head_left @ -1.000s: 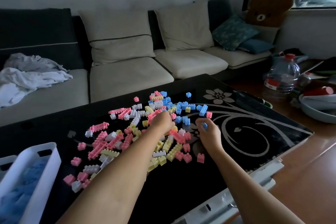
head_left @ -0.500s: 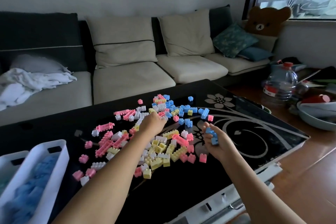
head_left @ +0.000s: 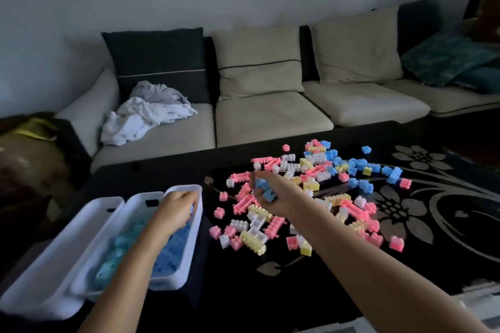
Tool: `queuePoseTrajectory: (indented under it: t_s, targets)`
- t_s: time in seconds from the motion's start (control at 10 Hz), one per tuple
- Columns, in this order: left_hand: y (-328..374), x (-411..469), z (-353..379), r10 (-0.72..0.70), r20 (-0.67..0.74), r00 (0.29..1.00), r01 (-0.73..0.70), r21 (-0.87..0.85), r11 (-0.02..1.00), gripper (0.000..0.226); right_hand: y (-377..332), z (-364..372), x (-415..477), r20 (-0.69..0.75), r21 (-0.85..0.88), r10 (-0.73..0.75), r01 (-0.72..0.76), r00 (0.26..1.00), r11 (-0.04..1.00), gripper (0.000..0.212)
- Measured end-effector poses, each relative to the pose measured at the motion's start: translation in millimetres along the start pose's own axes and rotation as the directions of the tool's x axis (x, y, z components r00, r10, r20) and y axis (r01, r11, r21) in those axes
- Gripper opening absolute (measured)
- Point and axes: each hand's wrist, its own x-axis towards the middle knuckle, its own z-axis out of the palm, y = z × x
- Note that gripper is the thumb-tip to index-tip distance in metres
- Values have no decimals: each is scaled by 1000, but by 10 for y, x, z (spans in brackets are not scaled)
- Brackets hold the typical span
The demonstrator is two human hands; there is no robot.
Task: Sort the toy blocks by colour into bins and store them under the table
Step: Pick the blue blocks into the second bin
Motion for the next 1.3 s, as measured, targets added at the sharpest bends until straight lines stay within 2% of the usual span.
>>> queuePoseTrajectory:
  t_s: [0.1,0.2,0.3,0.4,0.5,0.6,0.7,0.8,0.9,1.0,1.1,1.2,1.3]
  targets:
    - [-348,-23,-128,-30,-64,997,37,104,994,38,169,570,203,-43,-167,29,-36,999,985,12]
    - [-486,-66,-172,-49,-88,995,66,201,977,35,358,1062,331,-9,-207,-14,12,1000,978,24]
    - [-496,-138,-198,-28,-98,995,60,340,939,35,439,1314,402,-28,-334,-131,114,991,936,18]
    - [-505,-164,-215,-7,-121,993,45,309,950,33,478,1266,373,1,-715,-212,149,977,684,16]
    - [-448,-136,-247,75,-187,979,-1,365,931,34,365,1175,381,17,-685,-228,177,974,707,29]
    - [-278,-114,-148,137,-230,964,-43,372,927,37,174,983,411,102,-863,-284,227,953,452,27]
    - [-121,-89,18,164,-253,954,-70,342,937,32,-94,660,216,152,-899,-271,247,951,363,41]
    - [30,-54,213,237,-246,940,-155,311,938,31,-384,205,28,57,-799,-333,243,941,551,31]
    - [209,-94,477,251,-85,964,-228,216,949,25,-630,-293,-144,31,-903,-424,208,905,376,26]
    - [344,-53,748,333,62,941,-338,118,934,15,-833,-791,-198,-42,-917,-546,185,837,354,22]
    - [532,51,1065,390,130,912,-400,64,914,9,-990,-1289,-317,-135,-966,-629,40,766,256,23]
    - [727,145,1377,439,189,878,-458,73,886,11,-1084,-1763,-422,-200,-977,-739,-71,643,203,31]
    - [897,241,1719,470,267,841,-503,67,862,8,-1116,-2270,-494,-310,-950,-787,-149,534,273,42]
